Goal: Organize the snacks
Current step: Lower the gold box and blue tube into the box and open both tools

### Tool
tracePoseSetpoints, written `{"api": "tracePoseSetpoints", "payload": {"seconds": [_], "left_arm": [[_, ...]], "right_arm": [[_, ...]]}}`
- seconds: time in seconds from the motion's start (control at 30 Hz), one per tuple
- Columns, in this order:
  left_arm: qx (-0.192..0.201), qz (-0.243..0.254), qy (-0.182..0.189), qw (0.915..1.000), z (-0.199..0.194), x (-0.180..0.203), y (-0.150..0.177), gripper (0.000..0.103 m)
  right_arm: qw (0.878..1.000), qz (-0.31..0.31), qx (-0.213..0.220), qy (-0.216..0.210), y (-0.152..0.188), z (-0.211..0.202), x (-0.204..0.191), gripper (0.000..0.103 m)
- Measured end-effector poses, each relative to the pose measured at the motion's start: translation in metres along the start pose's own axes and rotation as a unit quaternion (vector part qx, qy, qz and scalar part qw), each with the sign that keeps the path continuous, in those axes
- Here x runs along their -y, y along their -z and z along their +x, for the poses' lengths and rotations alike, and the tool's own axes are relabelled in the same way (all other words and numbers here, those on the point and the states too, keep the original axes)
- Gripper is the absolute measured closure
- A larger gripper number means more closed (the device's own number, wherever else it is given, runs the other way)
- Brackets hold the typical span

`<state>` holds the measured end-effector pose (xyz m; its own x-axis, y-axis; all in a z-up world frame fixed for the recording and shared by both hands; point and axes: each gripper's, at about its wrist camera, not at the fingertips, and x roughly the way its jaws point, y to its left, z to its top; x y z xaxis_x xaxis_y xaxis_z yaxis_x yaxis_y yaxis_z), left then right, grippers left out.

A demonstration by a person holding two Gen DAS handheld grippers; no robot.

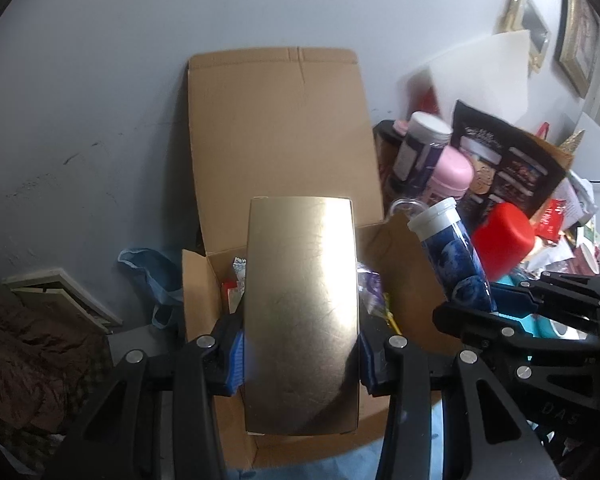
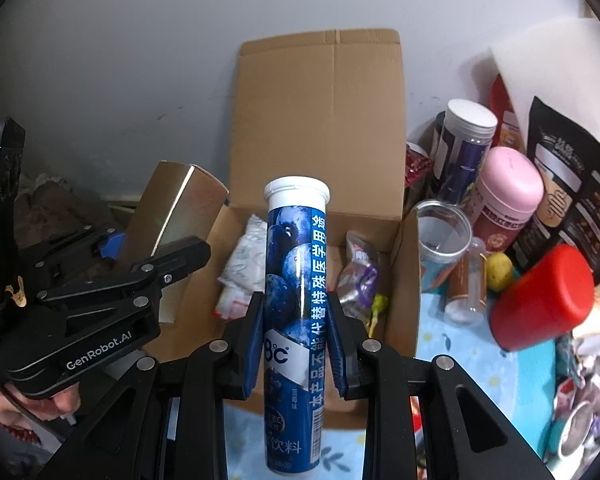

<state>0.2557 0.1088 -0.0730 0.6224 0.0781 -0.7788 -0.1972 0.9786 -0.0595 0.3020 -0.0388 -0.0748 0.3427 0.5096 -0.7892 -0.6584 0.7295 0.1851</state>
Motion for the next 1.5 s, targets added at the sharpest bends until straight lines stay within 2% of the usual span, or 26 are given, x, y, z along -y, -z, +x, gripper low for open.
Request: {"api": "tracePoseSetpoints", "payload": {"seconds": [0.37, 0.73, 0.87, 1.03, 1.13, 1.23, 1.3, 1.5], "left_arm": [[-0.032, 0.002, -0.016, 0.9994, 0.069, -0.019, -0.012, 0.06], [-0.081, 0.01, -0.015, 0.9966, 0.13, -0.025, -0.004, 0.06], [-0.079, 0.014, -0.02, 0.9966, 0.134, -0.024, -0.006, 0.06], [-0.087, 0.035, -0.032, 0.995, 0.138, -0.015, -0.007, 0.059], [-0.095, 0.03, -0.045, 0.994, 0.137, -0.014, -0.009, 0.057], [-0.085, 0.014, -0.053, 0.9949, 0.127, -0.017, -0.011, 0.057], [-0.084, 0.011, -0.058, 0.9947, 0.121, -0.015, -0.012, 0.057], [-0.08, 0.021, -0.074, 0.9938, 0.098, -0.008, -0.017, 0.056]], "right_arm": [[0.999, 0.018, -0.028, 0.015, -0.019, 0.073, 0.021, 0.075], [0.996, 0.028, -0.082, 0.03, -0.013, 0.129, 0.024, 0.075], [0.994, 0.033, -0.101, 0.035, -0.009, 0.144, 0.026, 0.075], [0.993, 0.037, -0.103, 0.041, -0.008, 0.147, 0.025, 0.074], [0.993, 0.037, -0.106, 0.048, -0.01, 0.148, 0.024, 0.072], [0.992, 0.037, -0.108, 0.061, -0.015, 0.15, 0.023, 0.064], [0.991, 0.038, -0.107, 0.07, -0.015, 0.144, 0.024, 0.052], [0.992, 0.037, -0.098, 0.07, -0.017, 0.122, 0.018, 0.052]]}}
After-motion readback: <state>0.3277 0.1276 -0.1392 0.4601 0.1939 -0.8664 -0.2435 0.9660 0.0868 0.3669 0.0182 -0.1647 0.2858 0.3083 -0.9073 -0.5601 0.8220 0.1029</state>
